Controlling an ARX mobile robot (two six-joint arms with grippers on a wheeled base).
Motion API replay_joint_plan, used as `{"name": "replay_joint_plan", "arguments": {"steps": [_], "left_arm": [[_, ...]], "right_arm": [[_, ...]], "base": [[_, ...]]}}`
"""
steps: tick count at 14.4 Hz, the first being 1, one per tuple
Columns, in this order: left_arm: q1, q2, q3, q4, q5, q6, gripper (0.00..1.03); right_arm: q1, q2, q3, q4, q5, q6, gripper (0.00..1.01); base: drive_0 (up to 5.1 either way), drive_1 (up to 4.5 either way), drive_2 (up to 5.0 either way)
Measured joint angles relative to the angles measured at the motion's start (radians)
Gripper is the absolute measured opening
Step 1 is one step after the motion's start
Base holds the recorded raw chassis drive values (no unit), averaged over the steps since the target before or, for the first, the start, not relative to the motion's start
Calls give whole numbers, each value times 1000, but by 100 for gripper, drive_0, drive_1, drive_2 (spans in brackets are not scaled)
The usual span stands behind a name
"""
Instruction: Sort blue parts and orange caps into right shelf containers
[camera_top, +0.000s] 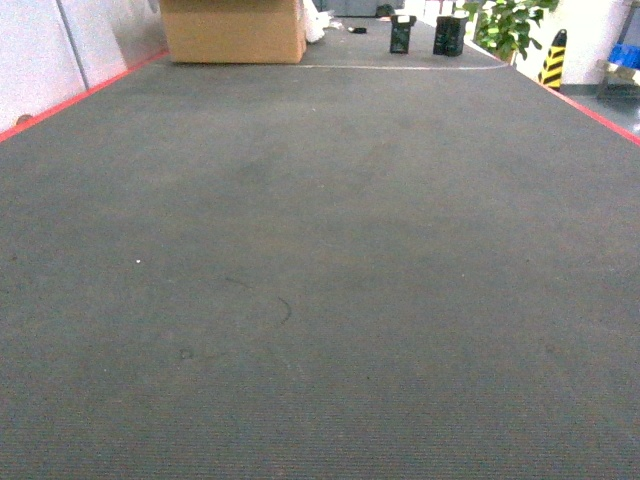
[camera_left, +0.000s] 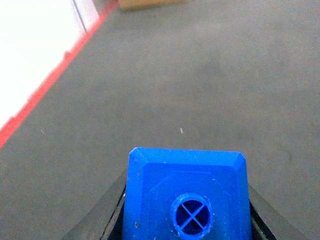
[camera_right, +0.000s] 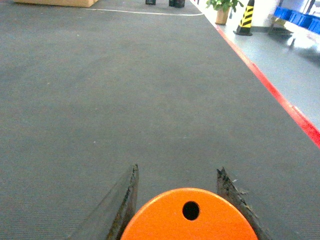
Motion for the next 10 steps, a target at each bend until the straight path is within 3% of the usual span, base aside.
{"name": "replay_joint_plan", "arguments": {"steps": [10], "left_arm": [[8, -32, 24, 9, -15, -16, 45]], "right_arm": [[0, 1, 3, -6, 2, -22, 42]], "base": [[0, 0, 0]]}}
